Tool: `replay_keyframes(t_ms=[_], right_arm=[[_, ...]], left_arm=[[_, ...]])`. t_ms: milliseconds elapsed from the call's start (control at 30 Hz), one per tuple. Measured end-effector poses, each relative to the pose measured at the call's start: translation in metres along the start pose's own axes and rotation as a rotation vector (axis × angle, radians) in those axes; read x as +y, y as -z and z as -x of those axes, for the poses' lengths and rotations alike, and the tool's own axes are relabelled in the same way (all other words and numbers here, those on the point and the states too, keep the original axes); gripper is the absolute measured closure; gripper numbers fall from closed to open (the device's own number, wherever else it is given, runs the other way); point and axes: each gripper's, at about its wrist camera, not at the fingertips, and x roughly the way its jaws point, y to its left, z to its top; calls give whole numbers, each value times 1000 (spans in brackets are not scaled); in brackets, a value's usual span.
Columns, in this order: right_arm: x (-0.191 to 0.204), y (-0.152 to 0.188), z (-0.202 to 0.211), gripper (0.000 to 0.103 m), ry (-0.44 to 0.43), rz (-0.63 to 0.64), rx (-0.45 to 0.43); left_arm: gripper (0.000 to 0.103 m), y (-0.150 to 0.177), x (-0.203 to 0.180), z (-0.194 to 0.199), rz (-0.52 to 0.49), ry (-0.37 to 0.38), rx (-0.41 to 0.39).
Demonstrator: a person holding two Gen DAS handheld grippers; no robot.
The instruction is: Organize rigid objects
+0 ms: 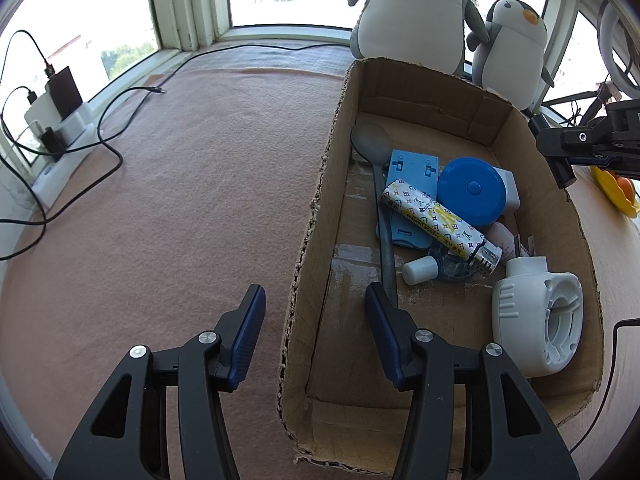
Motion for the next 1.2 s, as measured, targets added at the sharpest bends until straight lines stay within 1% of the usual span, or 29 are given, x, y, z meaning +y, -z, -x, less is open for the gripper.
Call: replay_keyframes(t_ms=[300,367,433,800,867,900,933,967,1033,1100,1200], right_arm=[[2,4,-3,88,9,13,15],[3,3,-3,81,8,15,16],[3,4,-1,76,10,16,8],[0,13,16,76,14,28,-6],[-2,16,20,74,19,28,-12],[-3,17,23,72,20,29,-16],[-4,19,26,69,22,29,-20],[-5,21,29,67,26,28,-25],[-6,24,37,66,31,28,-36],[-7,28,46,65,41,31,-51],[-4,35,64,56,67,44,-88]], left_arm=[[51,0,0,0,0,0,0],[51,0,0,0,-1,0,0],[51,0,0,-1,-1,0,1],[52,-2,-5,1,-34,-20,10],[52,-2,-5,2,-39,-28,12],[52,-2,-6,4,-45,-33,11],[51,-2,-7,5,-53,-37,8],[48,-3,-8,8,-60,-40,1],[45,-4,-10,16,-74,-44,-16],[44,-6,-14,25,-86,-44,-32],[39,-8,-19,44,-97,-34,-64]])
